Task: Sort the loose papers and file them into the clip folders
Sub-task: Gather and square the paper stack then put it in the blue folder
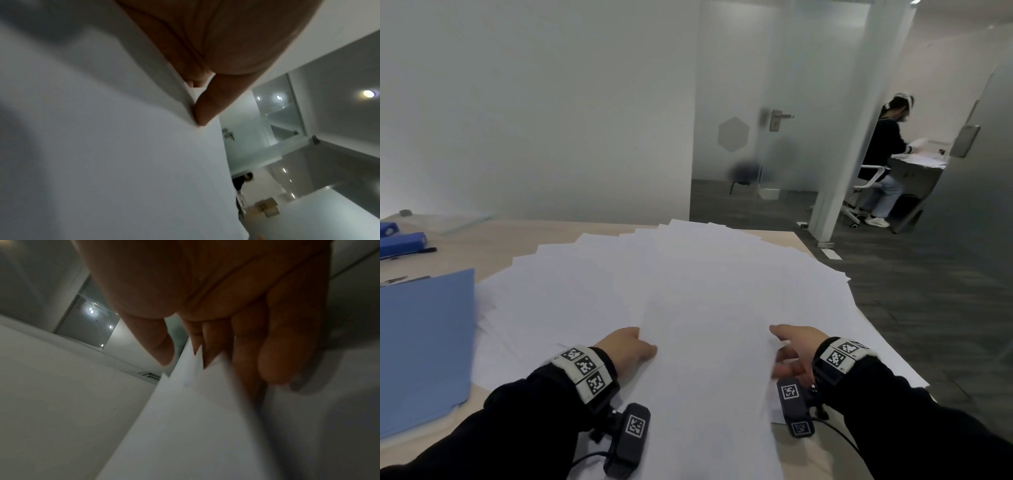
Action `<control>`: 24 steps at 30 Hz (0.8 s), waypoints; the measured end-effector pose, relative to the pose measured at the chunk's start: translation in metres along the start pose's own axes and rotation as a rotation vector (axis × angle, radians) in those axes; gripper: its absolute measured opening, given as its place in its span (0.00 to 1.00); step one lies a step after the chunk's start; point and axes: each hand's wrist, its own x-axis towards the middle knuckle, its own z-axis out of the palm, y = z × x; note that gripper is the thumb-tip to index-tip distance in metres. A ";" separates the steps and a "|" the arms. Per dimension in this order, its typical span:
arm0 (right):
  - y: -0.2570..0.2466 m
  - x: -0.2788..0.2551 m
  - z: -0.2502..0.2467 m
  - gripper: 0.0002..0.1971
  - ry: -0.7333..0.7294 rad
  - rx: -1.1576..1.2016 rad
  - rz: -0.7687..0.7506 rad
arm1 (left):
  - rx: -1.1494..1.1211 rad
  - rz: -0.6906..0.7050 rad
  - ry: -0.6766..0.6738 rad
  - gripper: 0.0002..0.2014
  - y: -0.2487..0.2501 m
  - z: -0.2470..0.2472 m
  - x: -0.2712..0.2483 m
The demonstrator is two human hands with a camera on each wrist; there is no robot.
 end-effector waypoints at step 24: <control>-0.081 0.074 0.001 0.16 0.242 -0.713 -0.145 | -0.434 -0.076 0.476 0.22 0.014 -0.033 0.071</control>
